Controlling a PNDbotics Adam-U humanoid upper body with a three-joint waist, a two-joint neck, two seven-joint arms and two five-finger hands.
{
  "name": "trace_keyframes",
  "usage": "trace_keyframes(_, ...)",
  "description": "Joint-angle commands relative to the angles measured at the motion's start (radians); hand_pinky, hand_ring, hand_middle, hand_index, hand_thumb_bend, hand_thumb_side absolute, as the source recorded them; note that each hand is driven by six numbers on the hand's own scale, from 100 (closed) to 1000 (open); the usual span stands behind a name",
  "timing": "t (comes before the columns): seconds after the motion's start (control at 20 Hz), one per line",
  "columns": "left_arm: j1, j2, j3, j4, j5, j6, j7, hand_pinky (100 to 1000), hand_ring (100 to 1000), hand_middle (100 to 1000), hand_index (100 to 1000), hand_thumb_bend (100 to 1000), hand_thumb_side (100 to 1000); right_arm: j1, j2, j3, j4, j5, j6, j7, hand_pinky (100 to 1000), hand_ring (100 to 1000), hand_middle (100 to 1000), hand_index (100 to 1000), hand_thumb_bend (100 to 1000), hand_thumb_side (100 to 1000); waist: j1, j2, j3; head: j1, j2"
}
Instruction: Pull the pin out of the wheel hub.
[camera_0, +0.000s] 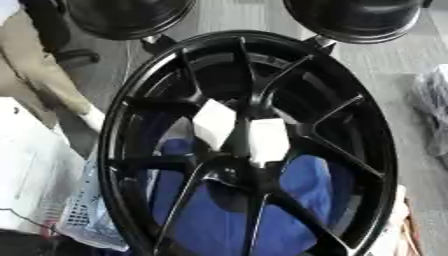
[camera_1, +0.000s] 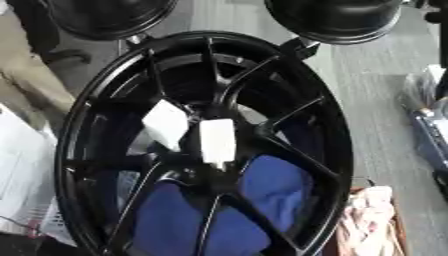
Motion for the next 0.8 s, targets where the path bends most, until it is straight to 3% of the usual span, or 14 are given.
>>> trace_keyframes(0.05,0.042,0.111,0.061,0.021,-0.016,-0.009,0.051,618,408,466,642,100,270,-0.004,-0.034,-0.02,-0.012,0.011,0.032,-0.037,582,600,539,634,100,743,0.0,-0.016,0.001,-0.011,0.006)
trace_keyframes(0.4,0.179,0.174,0.073,0.058,-0.084,-0.031,0.054,647,466,515,679,100,206,-0.016,-0.028,-0.019,-0.012,0.009,0.032,-0.037,582,600,539,634,100,742,-0.01,-0.008,-0.008,-0.012,-0.002)
trace_keyframes(0.45,0.195,0.178,0.07,0.062,-0.102,-0.036,0.051,658,480,524,687,100,100,-0.018,-0.027,-0.018,-0.012,0.009,0.032,-0.037,581,599,539,634,100,749,-0.012,-0.007,-0.01,-0.012,-0.005)
trace_keyframes(0.5,0.209,0.18,0.069,0.066,-0.116,-0.041,0.042,661,484,530,690,100,202,-0.019,-0.027,-0.018,-0.012,0.009,0.032,-0.037,581,599,539,634,100,742,-0.013,-0.006,-0.011,-0.012,-0.007)
trace_keyframes(0.6,0.23,0.183,0.07,0.074,-0.139,-0.05,0.027,687,520,561,716,100,195,-0.02,-0.026,-0.019,-0.012,0.009,0.032,-0.037,582,599,539,634,100,742,-0.015,-0.005,-0.014,-0.013,-0.009)
trace_keyframes(0.65,0.24,0.186,0.069,0.077,-0.151,-0.056,0.018,774,639,671,775,100,221,-0.02,-0.026,-0.019,-0.012,0.009,0.031,-0.037,581,599,539,634,100,742,-0.016,-0.004,-0.015,-0.013,-0.01)
trace_keyframes(0.75,0.256,0.191,0.067,0.083,-0.18,-0.074,-0.01,895,832,808,835,100,318,-0.022,-0.025,-0.019,-0.012,0.009,0.03,-0.037,581,599,539,634,100,743,-0.016,-0.003,-0.016,-0.012,-0.012)
trace_keyframes(0.8,0.262,0.194,0.069,0.086,-0.196,-0.084,-0.024,924,875,838,852,129,343,-0.022,-0.024,-0.019,-0.012,0.008,0.029,-0.037,581,599,539,634,100,743,-0.016,-0.003,-0.016,-0.013,-0.013)
